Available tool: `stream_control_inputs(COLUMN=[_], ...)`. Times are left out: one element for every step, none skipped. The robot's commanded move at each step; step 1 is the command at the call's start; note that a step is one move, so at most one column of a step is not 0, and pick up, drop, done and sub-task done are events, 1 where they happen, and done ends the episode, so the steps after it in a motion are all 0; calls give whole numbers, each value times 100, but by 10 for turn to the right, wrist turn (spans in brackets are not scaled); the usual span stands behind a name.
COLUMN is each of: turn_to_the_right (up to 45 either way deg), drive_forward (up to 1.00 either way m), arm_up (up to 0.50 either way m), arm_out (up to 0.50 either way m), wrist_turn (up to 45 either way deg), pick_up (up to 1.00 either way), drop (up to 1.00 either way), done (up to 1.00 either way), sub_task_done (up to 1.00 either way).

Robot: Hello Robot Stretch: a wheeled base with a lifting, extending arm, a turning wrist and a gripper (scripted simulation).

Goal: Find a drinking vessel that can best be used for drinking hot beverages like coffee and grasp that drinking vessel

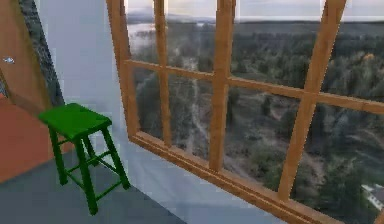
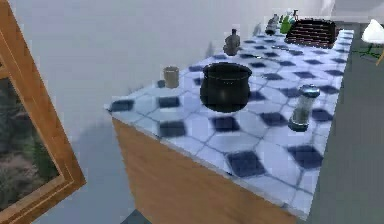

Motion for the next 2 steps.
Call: stream_control_inputs(turn_to_the_right=[450, 0], drive_forward=[0, 60], arm_up=[0, 0], arm_out=[0, 0], wrist_turn=[0, 0], pick_up=[0, 0], drop=[0, 0], done=[0, 0], sub_task_done=[0, 0])
